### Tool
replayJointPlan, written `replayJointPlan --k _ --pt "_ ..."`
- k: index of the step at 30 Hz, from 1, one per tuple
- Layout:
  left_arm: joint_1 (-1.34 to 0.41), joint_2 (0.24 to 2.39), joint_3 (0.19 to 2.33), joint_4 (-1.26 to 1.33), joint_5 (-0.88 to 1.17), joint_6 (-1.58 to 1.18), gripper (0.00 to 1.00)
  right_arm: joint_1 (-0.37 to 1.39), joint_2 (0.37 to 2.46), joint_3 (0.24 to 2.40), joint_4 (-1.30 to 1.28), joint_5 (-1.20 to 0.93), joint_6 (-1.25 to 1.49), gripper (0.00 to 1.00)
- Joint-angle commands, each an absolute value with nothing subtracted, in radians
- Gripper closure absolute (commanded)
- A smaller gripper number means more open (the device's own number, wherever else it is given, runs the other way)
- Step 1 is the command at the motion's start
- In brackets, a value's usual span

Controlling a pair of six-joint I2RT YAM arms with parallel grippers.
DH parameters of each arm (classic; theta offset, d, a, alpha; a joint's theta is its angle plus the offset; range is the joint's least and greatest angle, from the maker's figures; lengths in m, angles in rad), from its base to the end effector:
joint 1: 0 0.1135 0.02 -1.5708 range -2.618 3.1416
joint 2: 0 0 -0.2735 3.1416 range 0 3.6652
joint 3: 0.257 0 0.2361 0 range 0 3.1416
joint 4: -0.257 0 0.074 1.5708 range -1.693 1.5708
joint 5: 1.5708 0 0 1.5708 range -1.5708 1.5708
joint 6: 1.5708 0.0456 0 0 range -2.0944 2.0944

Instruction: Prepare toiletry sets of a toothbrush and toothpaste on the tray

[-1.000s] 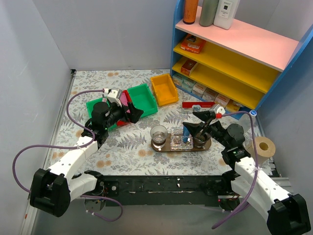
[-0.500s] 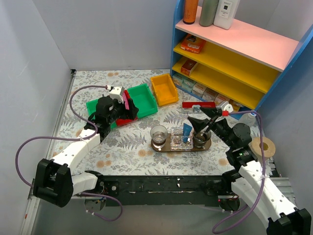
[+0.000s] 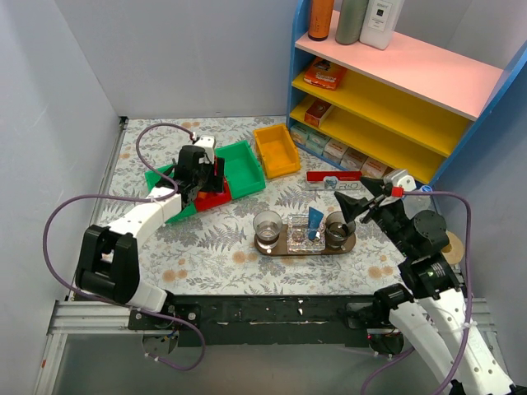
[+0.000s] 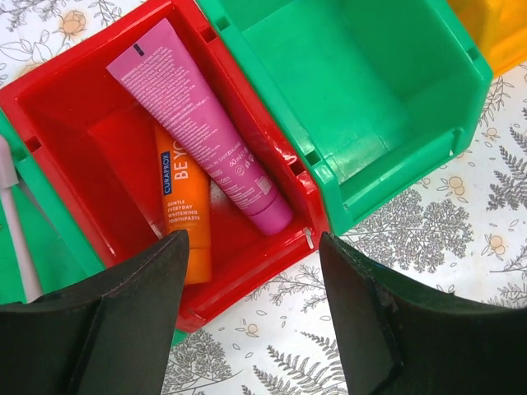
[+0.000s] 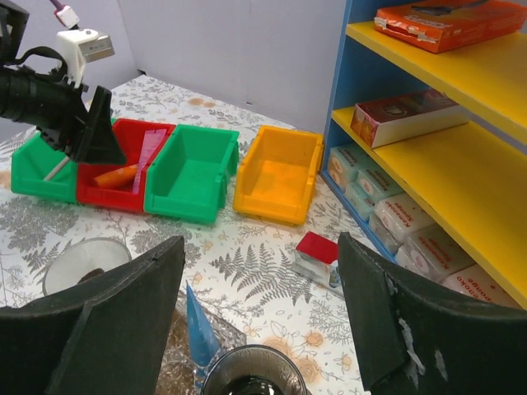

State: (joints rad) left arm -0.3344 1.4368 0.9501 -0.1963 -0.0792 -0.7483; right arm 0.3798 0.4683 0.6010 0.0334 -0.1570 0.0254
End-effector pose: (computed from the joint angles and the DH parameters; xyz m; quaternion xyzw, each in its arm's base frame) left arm 0.2903 -0.0970 0.2554 -0.2020 0.8796 -0.1905 0.3862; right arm 0.1011 0.0480 0.3463 -0.1724 0.6234 0.2027 0.7352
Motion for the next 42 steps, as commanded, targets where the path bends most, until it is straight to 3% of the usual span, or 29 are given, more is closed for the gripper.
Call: replayJointPlan --k 1,19,34,42 --pt "-0.316 1.482 1.023 -0.246 -0.089 -0.828 0.37 0.373 0.42 0.637 -0.067 -0.127 -0.026 0.19" --pt "-0.184 1.65 1.124 -0.161 -0.044 -1.164 0.51 0.373 0.341 0.611 -0.113 -0.132 -0.029 0.19" --pt "-0.121 1.744 1.108 -0.048 0.081 -1.19 0.55 0.373 0.341 0.603 -0.107 -0.141 -0.023 0.19" --pt "-0.12 1.778 1.109 -0.025 0.106 -1.2 0.52 0.373 0.339 0.595 -0.101 -0.153 -0.015 0.19"
